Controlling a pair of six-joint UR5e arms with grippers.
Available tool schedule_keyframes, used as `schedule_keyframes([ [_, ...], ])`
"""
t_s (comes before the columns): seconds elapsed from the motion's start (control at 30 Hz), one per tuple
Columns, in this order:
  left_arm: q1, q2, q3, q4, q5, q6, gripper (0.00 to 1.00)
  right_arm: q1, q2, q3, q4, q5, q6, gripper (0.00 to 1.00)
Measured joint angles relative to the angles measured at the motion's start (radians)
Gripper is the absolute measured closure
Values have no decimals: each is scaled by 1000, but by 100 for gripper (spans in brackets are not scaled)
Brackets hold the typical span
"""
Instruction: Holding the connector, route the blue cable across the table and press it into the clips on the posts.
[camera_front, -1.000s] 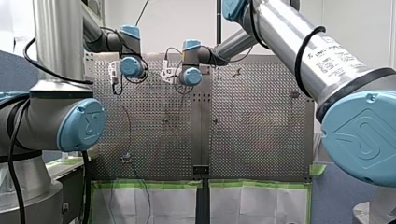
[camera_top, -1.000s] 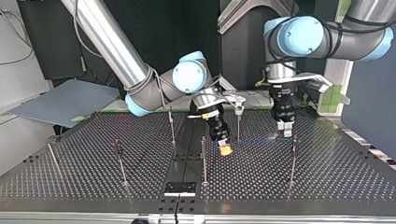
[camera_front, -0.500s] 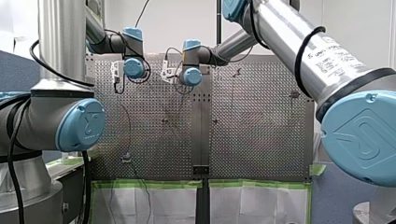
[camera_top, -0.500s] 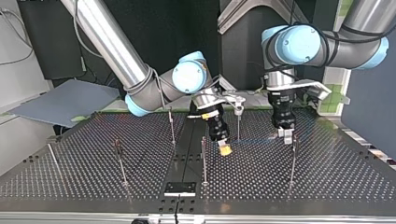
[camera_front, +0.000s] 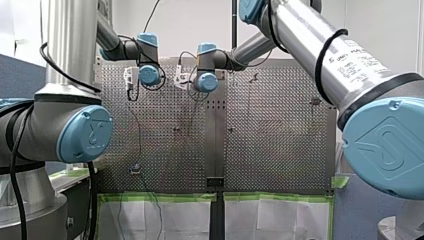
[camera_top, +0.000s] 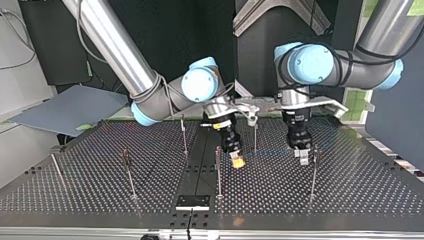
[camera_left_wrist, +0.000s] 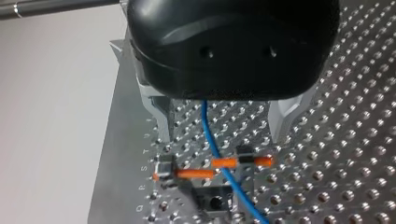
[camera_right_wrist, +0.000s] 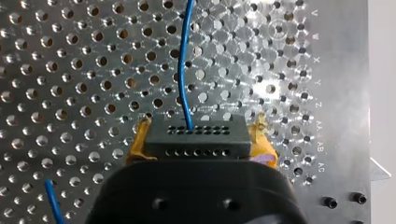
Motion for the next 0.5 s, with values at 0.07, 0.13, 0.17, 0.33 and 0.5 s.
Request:
schedule_keyframes([
  [0.07, 0, -4, 6, 3, -3, 0, 0, -2, 0, 0, 0, 0, 0, 100],
  [0.13, 0, -5, 9, 5, -5, 0, 0, -3, 0, 0, 0, 0, 0, 100],
  [0.17, 0, -6, 10, 5, -5, 0, 0, -4, 0, 0, 0, 0, 0, 100],
  [0.33, -1, -6, 11, 6, 1, -1, 0, -5, 0, 0, 0, 0, 0, 100],
  [0.5, -1, -7, 11, 9, 4, -17, 30, -6, 0, 0, 0, 0, 0, 100],
])
